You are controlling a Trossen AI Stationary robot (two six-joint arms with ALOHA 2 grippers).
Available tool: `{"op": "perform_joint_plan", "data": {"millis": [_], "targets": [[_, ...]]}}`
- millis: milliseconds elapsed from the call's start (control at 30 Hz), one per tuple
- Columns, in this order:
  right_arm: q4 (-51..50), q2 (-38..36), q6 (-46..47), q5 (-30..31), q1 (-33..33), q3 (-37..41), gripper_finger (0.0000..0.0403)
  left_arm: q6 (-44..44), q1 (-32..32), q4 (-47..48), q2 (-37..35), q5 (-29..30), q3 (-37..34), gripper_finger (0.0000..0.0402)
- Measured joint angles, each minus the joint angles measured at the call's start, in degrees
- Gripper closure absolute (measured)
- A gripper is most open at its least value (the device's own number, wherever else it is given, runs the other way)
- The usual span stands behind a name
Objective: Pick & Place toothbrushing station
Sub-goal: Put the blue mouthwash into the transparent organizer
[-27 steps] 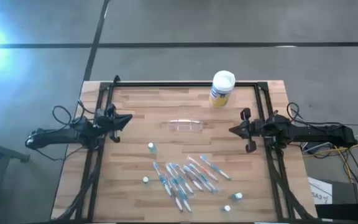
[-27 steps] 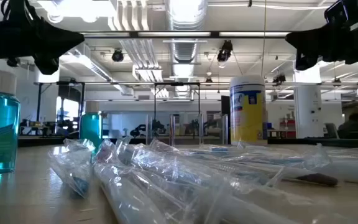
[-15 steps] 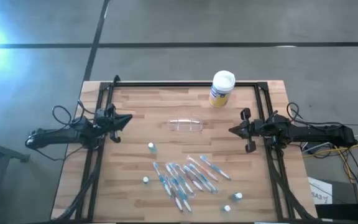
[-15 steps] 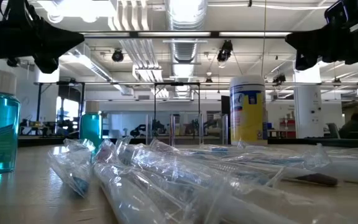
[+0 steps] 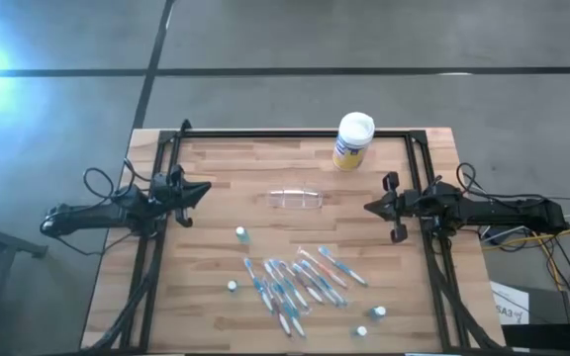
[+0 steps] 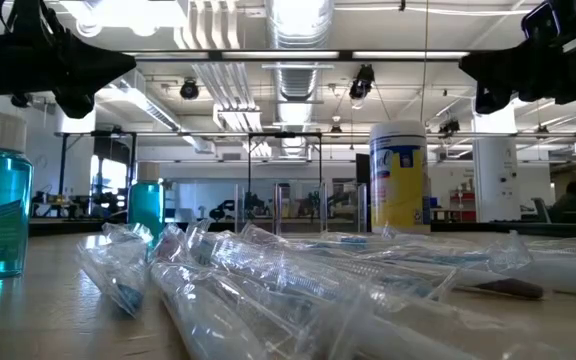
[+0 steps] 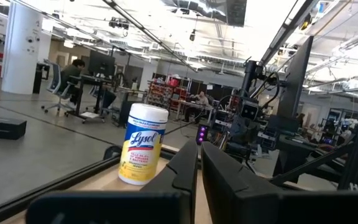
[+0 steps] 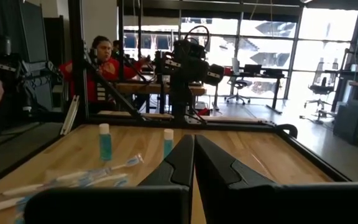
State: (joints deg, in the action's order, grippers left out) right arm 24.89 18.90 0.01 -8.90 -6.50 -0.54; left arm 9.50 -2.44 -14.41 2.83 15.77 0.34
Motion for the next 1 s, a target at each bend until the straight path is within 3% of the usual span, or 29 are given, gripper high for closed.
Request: {"op": "perform_joint_plan", "data": {"millis": [500,667,1000], "targets": [[-1.0,0.0,0.0,0.0,0.0,0.0,0.0394,-0.4,0.0,1.0,0.6,0.0,1.3,0.0376],[-1.0,0.0,0.0,0.0,0.0,0.0,0.0394,-2.7,0.0,3.3,5.8,-2.3,9.6,0.0386],[-1.0,0.0,-1.3,0.0,0.0,0.0,0.0394,-0.4,0.0,29.5,30.4,2.3,33.4,0.0397]]}}
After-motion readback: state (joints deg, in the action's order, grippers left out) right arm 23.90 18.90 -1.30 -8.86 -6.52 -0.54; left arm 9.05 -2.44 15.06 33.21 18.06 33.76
